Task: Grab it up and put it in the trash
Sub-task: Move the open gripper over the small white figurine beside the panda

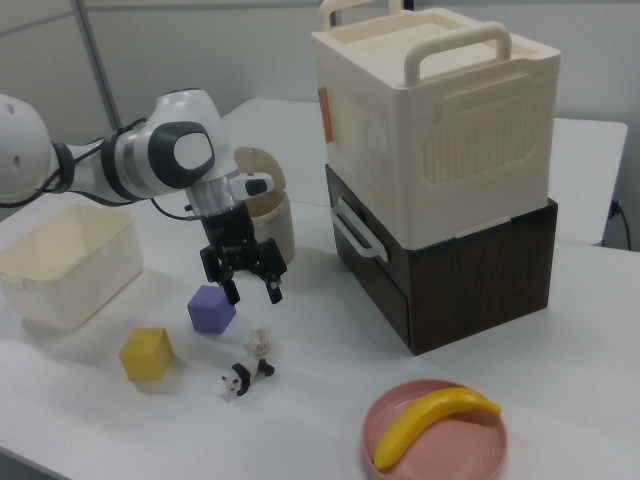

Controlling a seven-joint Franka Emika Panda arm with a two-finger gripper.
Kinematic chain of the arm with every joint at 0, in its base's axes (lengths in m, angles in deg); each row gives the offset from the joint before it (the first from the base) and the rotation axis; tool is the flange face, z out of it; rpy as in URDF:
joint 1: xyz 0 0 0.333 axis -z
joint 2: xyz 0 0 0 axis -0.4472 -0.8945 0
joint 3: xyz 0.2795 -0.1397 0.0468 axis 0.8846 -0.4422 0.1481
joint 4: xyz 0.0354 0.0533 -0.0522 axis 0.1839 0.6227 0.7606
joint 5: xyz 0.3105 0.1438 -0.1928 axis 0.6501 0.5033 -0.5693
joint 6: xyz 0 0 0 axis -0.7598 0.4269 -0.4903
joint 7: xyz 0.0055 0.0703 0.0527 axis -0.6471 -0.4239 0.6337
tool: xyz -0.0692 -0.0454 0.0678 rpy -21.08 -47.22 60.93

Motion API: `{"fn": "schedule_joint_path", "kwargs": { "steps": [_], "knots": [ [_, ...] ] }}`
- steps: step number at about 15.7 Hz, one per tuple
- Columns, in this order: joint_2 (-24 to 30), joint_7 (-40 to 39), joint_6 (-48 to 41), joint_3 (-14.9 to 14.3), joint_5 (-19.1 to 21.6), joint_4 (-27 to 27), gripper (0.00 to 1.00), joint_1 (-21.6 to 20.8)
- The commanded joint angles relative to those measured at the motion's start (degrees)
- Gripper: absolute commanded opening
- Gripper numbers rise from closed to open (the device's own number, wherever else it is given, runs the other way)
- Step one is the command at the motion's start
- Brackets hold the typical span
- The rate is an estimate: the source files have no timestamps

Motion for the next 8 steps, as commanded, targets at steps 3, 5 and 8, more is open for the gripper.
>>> {"fn": "schedule_joint_path", "kwargs": {
  "steps": [3, 5, 8],
  "knots": [
    [13.24, 1.45, 4.70, 0.99, -1.27, 11.69, 1.00, -0.47],
    [12.74, 1.45, 5.33, 1.07, -1.09, 12.06, 1.00, -0.47],
    [8.97, -1.87, 5.16, 1.08, -1.27, 10.05, 1.00, 0.14]
  ]
}}
